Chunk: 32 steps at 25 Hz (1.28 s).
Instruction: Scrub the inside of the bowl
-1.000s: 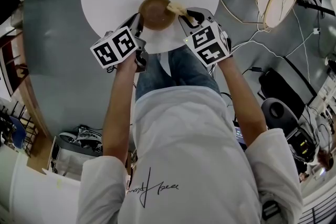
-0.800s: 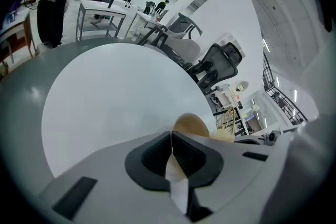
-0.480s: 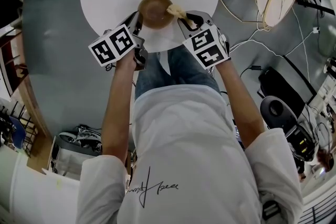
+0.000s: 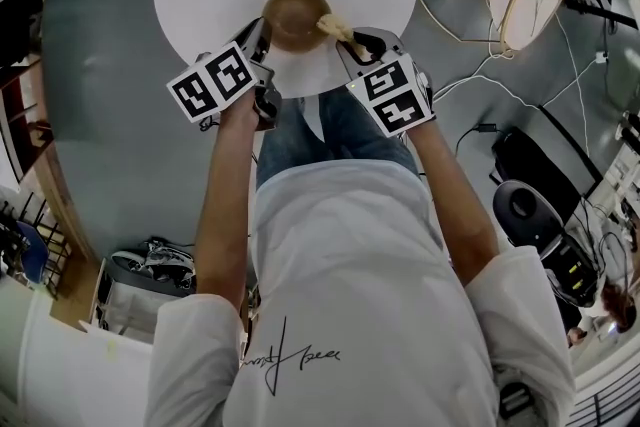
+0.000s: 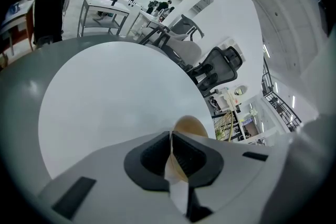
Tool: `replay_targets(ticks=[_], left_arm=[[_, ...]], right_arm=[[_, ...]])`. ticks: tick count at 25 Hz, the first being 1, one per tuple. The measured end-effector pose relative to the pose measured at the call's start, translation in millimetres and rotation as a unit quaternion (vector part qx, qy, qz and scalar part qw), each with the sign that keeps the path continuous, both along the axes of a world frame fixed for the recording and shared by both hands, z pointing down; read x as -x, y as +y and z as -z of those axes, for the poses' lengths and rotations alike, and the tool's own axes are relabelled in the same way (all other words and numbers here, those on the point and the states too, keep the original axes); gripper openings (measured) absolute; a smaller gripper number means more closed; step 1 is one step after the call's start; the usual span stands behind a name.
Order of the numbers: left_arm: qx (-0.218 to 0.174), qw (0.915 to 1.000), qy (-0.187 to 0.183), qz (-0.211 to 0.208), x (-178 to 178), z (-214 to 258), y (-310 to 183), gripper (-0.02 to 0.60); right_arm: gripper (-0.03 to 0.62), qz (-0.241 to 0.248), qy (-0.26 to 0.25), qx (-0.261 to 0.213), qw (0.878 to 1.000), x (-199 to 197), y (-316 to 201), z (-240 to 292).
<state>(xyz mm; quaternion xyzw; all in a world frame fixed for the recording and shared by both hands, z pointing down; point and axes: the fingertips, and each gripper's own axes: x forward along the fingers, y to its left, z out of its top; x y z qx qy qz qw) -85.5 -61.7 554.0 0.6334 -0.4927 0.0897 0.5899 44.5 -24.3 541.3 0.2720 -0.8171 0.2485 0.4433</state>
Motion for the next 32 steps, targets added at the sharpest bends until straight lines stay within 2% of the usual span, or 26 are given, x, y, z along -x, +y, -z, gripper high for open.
replay_targets(ticks=[9, 32], left_arm=[[0.002, 1.0, 0.003, 0.005, 0.6, -0.6, -2.8, 0.014], [0.004, 0.9995, 0.019, 0.025, 5.2, -1.1, -4.4, 0.014]], right_arm=[[0.084, -0.019, -0.006, 0.01, 1.0, 3.5, 7.4, -1.5], [0.084, -0.014, -0.004, -0.007, 1.0, 17.2, 18.1, -3.0]])
